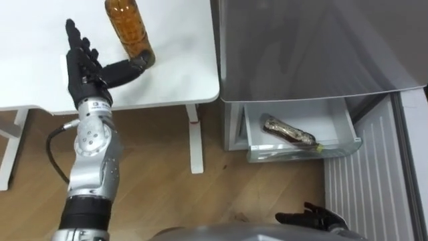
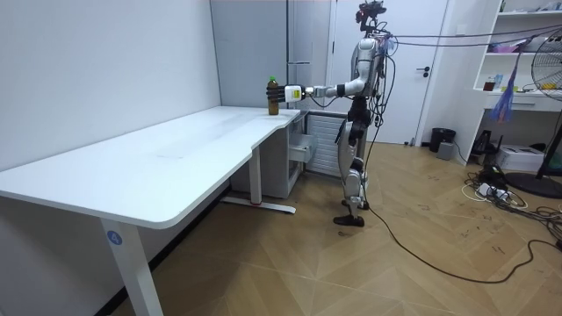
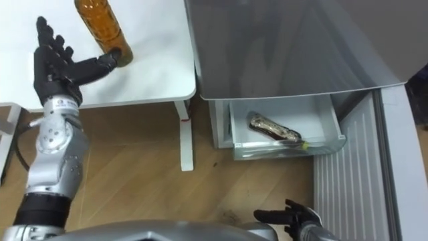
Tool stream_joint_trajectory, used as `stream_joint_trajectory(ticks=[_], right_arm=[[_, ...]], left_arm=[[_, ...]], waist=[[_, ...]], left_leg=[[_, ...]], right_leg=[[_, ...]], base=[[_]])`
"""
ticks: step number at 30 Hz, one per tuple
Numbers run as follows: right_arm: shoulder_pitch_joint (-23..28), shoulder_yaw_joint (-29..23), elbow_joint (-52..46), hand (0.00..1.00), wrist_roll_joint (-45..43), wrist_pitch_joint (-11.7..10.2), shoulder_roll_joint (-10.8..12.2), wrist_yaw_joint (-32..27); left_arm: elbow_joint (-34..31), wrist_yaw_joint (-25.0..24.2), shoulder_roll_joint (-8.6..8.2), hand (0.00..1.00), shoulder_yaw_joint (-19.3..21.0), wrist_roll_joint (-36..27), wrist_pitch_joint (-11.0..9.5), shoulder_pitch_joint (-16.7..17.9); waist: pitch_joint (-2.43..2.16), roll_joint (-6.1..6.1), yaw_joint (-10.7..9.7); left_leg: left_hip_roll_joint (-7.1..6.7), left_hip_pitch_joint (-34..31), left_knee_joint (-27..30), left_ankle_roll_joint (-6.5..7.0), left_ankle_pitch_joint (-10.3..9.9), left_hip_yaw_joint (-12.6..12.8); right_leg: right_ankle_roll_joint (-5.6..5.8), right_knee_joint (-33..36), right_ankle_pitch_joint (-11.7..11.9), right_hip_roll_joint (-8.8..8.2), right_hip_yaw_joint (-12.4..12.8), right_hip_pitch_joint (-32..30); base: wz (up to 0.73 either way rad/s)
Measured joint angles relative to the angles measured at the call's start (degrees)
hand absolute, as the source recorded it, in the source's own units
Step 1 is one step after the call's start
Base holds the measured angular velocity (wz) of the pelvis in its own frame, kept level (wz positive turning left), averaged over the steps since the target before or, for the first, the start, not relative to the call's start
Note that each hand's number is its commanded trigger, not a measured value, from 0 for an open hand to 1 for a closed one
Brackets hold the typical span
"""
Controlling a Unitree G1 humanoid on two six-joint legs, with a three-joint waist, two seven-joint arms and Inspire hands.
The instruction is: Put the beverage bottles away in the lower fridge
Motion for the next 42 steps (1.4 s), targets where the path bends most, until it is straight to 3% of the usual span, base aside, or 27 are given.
stream_joint_trajectory(ticks=[12, 21, 31, 42], right_arm=[[0.41, -0.60, -0.02, 0.00, -0.05, 0.71, 0.12, -0.65], [0.76, -1.60, -0.28, 0.00, -0.05, 0.63, 0.13, -0.54], [0.83, -3.41, -0.23, 0.00, -0.06, 0.68, -0.08, -0.59], [1.16, -5.97, -0.36, 0.00, -0.09, 2.43, -0.50, 0.16]], left_arm=[[0.13, -3.22, 0.41, 0.00, 2.65, -3.77, 4.18, -1.48], [0.30, -3.21, 0.84, 0.00, 5.80, -3.71, 4.20, -1.63], [1.26, -2.58, 2.48, 0.00, 6.04, -3.06, 4.33, -1.66], [3.62, -2.65, 2.70, 0.00, 9.76, -3.22, 7.20, -7.43]], waist=[[0.08, -0.10, -0.01], [0.19, 0.14, -0.42], [0.25, 0.85, -1.33], [0.05, 1.23, -1.33]], left_leg=[[0.03, 1.32, -0.37, 0.00, 0.00, 0.73], [0.05, 1.36, -0.21, 0.03, -0.02, 0.63], [0.01, 1.15, 0.09, 0.07, -0.04, 0.00], [-0.02, 1.10, -0.24, 0.07, -0.04, 0.31]], right_leg=[[0.00, -0.01, 0.00, 0.08, 1.44, 0.79], [0.00, 0.53, 0.00, 0.10, 1.32, 0.85], [0.00, 0.70, 0.00, 0.07, 1.11, 0.52], [0.00, 0.73, 0.00, 0.16, 1.95, -0.16]], base=[[-0.03], [0.00], [0.00], [-0.04]])
